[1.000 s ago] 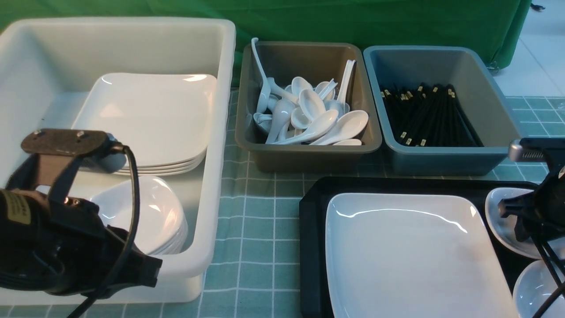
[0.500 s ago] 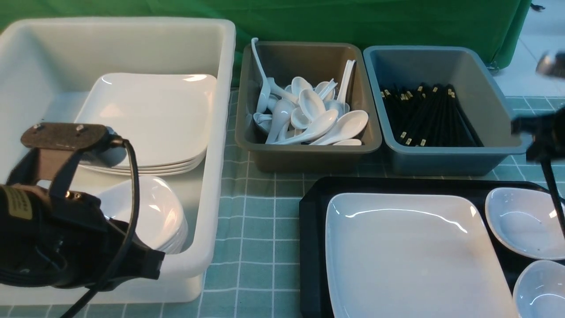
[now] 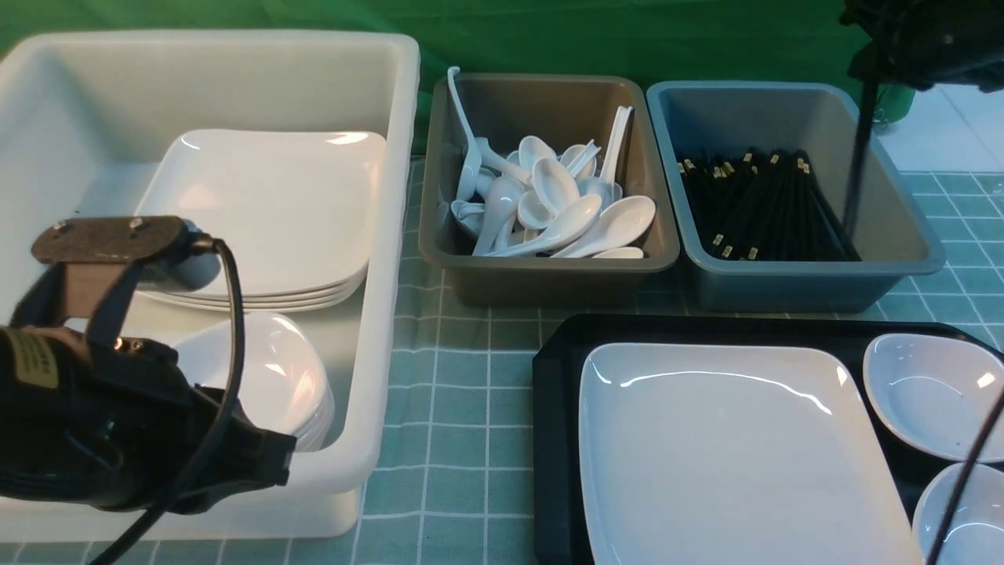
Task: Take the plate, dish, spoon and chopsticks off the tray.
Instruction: Use the right arm to put the chopsticks into the small storage box on the right, then use the right arm to grab a small plate from the dinner plate
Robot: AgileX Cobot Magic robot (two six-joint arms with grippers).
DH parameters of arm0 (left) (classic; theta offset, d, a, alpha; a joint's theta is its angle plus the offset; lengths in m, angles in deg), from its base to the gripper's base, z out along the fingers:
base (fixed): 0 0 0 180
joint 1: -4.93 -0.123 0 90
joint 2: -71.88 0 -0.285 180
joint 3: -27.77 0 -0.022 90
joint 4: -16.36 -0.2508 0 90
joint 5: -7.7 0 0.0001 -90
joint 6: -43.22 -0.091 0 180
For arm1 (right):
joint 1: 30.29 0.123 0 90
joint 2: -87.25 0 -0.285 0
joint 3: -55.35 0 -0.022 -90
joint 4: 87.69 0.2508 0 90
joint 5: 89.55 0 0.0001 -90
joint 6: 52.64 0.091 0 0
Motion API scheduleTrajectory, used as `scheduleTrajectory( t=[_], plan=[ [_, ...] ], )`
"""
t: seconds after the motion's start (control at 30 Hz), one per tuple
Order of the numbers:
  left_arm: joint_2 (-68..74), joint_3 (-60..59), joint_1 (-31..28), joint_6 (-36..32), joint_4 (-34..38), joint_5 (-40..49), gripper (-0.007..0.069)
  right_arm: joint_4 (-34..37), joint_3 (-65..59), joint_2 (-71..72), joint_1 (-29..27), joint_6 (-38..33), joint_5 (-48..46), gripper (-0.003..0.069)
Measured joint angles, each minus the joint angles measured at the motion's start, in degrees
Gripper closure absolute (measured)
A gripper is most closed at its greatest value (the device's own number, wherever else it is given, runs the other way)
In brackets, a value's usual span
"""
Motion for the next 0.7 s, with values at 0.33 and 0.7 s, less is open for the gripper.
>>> scheduleTrajectory(
  t=[0.33, 0.7],
  plan=[
    [0.0, 0.0, 0.0, 2.61, 1.23, 0.0, 0.0616, 0.02, 2.95, -8.19, 2.21, 3.13, 5.31, 0.0431],
    [9.55, 1.36, 8.99, 1.27, 3.96, 0.93, 0.0616, -13.88, 2.95, 4.37, 1.09, -3.43, -22.59, 0.04]
  ],
)
